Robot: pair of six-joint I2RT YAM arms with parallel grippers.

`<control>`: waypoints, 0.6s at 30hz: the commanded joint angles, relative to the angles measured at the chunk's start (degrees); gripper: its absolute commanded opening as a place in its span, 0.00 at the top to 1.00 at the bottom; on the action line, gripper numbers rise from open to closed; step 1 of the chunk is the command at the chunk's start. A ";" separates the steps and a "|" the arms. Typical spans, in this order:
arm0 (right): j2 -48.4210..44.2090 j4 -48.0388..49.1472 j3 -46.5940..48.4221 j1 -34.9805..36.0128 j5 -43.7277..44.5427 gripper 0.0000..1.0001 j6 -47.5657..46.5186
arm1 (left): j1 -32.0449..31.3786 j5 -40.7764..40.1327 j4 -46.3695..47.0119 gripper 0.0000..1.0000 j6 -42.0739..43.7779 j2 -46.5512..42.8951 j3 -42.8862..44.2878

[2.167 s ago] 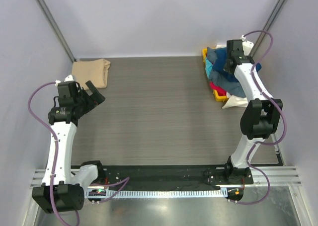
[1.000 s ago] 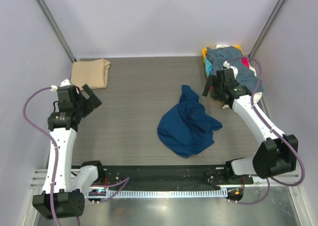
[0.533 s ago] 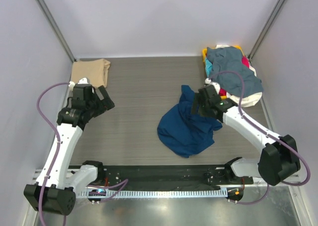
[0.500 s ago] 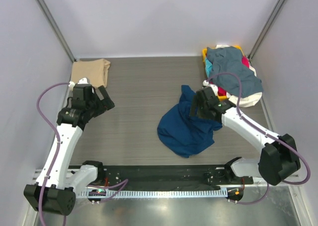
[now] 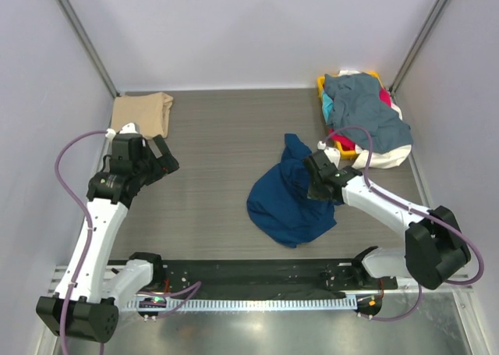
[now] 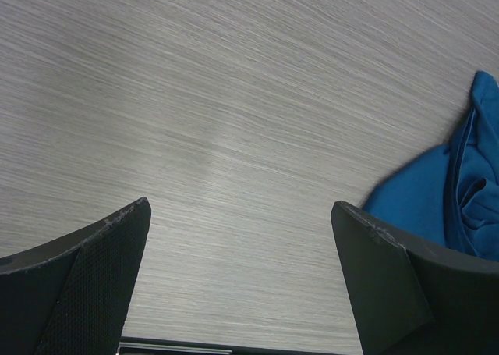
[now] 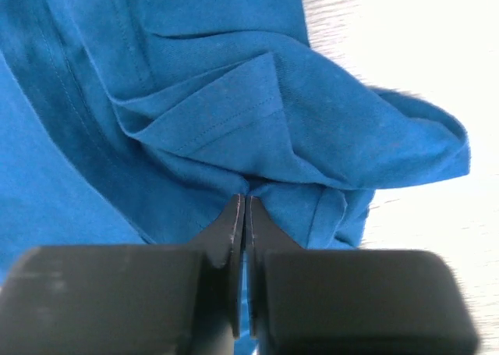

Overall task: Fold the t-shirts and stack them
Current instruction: Flatten the tshirt out

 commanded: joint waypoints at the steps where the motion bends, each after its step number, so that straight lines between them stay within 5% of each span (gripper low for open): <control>1: 0.52 0.71 2.36 1.51 1.62 0.99 1.41 | -0.22 0.36 -0.06 0.01 1.26 -1.28 0.76; 10: 2.96 -2.45 14.11 11.35 3.38 0.99 4.40 | -0.22 -1.57 -0.58 0.01 1.35 -2.69 1.03; 16: 13.06 -1.05 39.68 22.68 -0.47 0.99 0.80 | -0.22 -8.24 -2.69 0.00 1.09 -4.79 1.91; 18: 19.13 2.29 47.77 25.67 -7.90 0.99 -1.65 | -0.22 -11.67 -3.66 0.00 0.82 -6.46 2.08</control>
